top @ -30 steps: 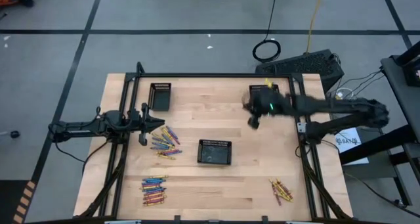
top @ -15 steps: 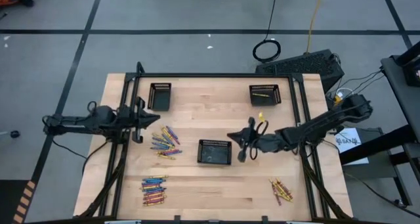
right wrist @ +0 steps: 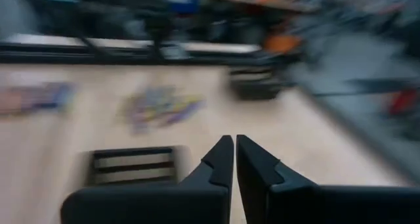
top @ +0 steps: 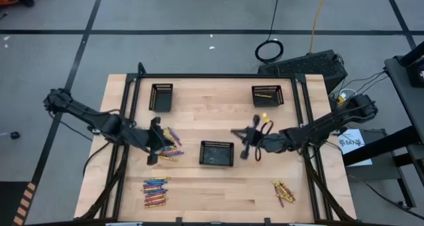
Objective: Sort crayons
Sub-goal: Put the blue crayon into the bottom black bin
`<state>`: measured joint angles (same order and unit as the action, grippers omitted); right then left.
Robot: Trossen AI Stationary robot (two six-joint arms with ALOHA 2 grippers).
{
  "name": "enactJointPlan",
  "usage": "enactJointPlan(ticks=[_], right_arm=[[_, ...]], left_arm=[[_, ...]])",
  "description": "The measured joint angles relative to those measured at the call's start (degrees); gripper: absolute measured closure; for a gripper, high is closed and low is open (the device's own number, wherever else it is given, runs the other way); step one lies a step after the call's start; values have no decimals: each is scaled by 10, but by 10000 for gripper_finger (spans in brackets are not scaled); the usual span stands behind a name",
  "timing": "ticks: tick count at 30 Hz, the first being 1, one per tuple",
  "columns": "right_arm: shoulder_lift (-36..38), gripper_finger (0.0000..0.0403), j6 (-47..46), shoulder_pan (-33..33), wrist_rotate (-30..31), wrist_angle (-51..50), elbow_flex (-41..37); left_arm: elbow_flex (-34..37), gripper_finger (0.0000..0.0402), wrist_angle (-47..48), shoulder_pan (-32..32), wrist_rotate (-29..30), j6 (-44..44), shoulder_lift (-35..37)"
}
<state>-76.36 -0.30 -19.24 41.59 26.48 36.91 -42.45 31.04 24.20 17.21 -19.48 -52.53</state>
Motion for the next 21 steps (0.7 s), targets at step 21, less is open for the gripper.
enactJointPlan(ticks=[21], right_arm=[[2,397,100,59,16,-16,0]], left_arm=[[-77,402,211,175,-152,-519,-218]])
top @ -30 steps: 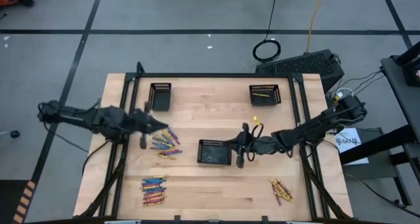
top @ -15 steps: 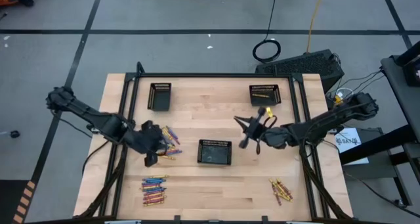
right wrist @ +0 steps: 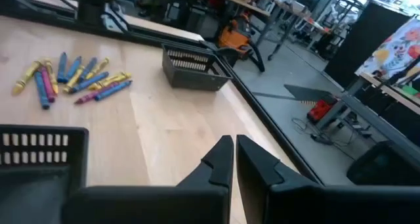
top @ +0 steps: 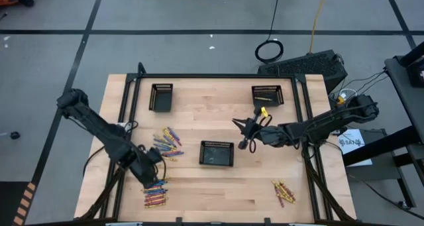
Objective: Sort crayons
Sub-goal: Put the blue crayon into the bottom black bin
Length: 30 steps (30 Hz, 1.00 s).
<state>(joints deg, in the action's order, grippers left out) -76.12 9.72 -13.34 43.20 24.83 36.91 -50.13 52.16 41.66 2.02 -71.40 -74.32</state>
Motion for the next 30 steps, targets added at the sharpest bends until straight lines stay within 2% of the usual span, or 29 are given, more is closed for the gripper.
enactJointPlan(ticks=[5,11,14,17,20,23,30], right_arm=[[2,397,2,0,2,9,0],[3,397,2,-6,0,18,0],[3,397,0,-10,0,28,0],[3,397,-9,-17,0,33,0],[3,397,-35,-24,0,32,0],[3,397,-63,-33,0,30,0],[3,397,-92,-48,0,37,0]], left_arm=[[0,387,11,45,-34,-11,-57],[0,315,33,110,-38,-105,-72],[0,278,33,152,-23,-160,-72],[0,255,33,195,18,-194,-81],[5,247,31,234,61,-217,-97],[12,246,30,259,75,-226,-115],[14,252,47,261,130,-186,-149]])
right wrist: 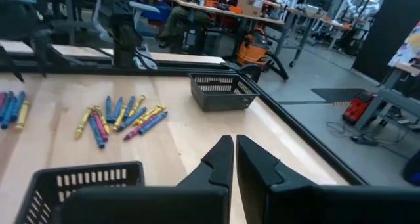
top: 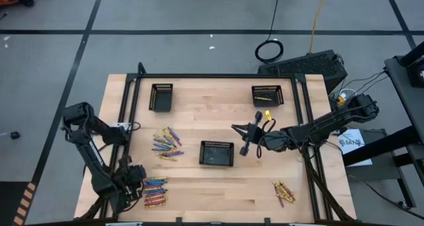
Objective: Sort crayons
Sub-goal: Put the blue crayon into the bottom black bin
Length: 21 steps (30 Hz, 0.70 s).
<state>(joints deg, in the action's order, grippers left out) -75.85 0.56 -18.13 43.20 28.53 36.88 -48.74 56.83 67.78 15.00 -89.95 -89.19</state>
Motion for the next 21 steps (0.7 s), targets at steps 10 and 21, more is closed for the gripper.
enactJointPlan(ticks=[10,21], right_arm=[[0,397,-21,0,1,0,0],[0,397,-29,0,2,2,0]], left_arm=[[55,256,-84,-7,-16,33,24],[57,256,-110,-3,-10,152,51]])
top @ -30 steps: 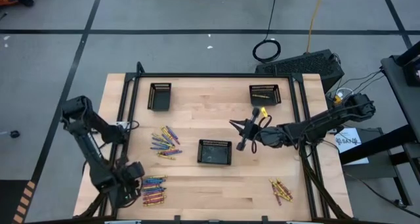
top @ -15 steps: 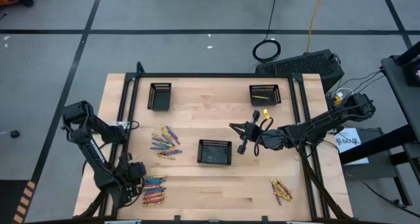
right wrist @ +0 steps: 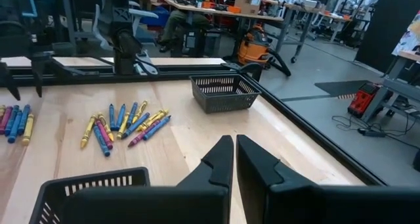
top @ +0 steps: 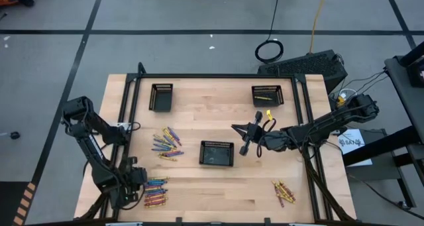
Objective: Sort crayons
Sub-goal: Put the blue crayon into the bottom black bin
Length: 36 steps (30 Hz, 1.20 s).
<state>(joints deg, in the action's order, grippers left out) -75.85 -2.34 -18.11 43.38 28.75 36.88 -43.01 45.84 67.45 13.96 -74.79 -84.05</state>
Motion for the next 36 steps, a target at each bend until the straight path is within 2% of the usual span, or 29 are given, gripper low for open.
enactJointPlan(ticks=[7,11,16,21,30,36], right_arm=[[0,397,0,0,0,2,0],[0,397,1,0,0,2,0],[0,397,1,0,0,1,0],[0,397,2,0,0,1,0],[0,397,1,0,0,-3,0],[15,397,29,-4,1,-6,-1]], left_arm=[[32,257,-81,-11,3,33,-1],[34,259,-79,-14,10,38,-1],[36,293,-83,-14,14,47,-1],[60,329,-127,-16,16,39,0],[63,343,-126,-18,16,33,0],[63,393,-123,-18,15,31,1]])
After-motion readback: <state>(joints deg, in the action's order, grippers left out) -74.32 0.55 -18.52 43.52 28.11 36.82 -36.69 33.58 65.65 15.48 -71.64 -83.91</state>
